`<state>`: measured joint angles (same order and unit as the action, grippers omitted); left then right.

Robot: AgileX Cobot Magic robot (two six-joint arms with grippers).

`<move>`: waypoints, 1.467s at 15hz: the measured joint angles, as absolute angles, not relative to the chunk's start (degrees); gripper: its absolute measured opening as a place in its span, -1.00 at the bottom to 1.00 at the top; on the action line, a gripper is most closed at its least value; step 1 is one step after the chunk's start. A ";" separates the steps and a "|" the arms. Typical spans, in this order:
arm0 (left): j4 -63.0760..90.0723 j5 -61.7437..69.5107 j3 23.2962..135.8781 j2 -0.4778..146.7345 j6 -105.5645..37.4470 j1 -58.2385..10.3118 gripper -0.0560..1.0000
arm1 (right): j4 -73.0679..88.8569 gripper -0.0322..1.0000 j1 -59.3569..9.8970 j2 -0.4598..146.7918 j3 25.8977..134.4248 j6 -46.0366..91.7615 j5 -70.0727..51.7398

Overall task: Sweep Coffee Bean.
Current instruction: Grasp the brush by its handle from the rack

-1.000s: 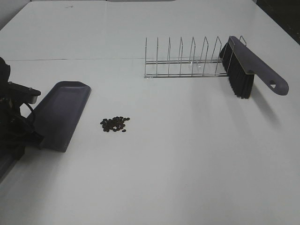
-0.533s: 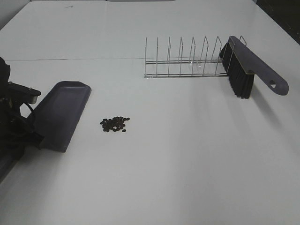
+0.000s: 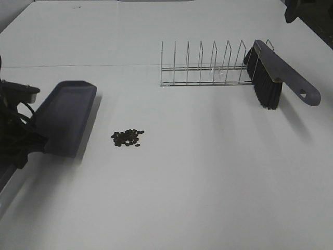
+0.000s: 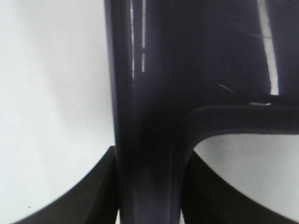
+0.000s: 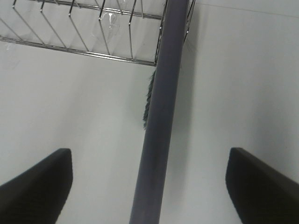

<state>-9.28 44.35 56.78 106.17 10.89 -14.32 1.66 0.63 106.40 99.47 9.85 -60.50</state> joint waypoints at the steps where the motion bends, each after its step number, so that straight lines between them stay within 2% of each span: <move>1: -9.22 44.35 56.78 104.85 10.89 -14.32 -0.30 | 0.80 0.51 0.63 109.55 100.73 10.77 -59.13; 4: -9.22 46.52 57.07 100.21 10.31 -14.32 -0.30 | -0.86 0.48 0.63 116.88 102.22 13.69 -52.37; 7: -9.22 48.19 57.07 100.21 10.31 -14.32 -0.30 | -0.92 0.47 0.63 123.70 102.27 14.38 -42.63; 10: -9.17 48.99 57.07 100.21 10.31 -14.32 -0.30 | -0.92 0.41 0.63 128.57 102.27 14.38 -37.93; 13: -9.11 49.10 57.07 100.21 10.31 -14.32 -0.30 | -0.97 0.34 0.63 131.95 102.27 14.38 -37.70; 14: -9.11 49.33 57.07 100.21 10.31 -14.32 -0.30 | -1.03 0.23 0.63 132.58 102.27 14.38 -38.16; 15: -9.11 49.50 57.07 100.21 10.31 -14.32 -0.30 | -0.97 -0.02 0.63 132.64 102.27 14.15 -39.25; 19: -9.11 50.25 57.07 100.21 10.31 -14.32 -0.30 | -1.20 -0.06 0.57 126.45 102.33 12.78 -42.97; 20: -9.11 50.48 57.07 100.21 10.31 -14.32 -0.30 | -1.38 -0.54 0.57 123.53 102.33 11.69 -43.09; 21: -9.11 50.53 57.07 100.21 10.31 -14.32 -0.30 | -1.43 -0.83 0.57 120.38 102.39 10.66 -43.72; 22: -9.11 50.53 57.07 100.21 10.14 -14.32 -0.30 | -1.60 -0.94 0.57 117.74 102.33 10.03 -45.49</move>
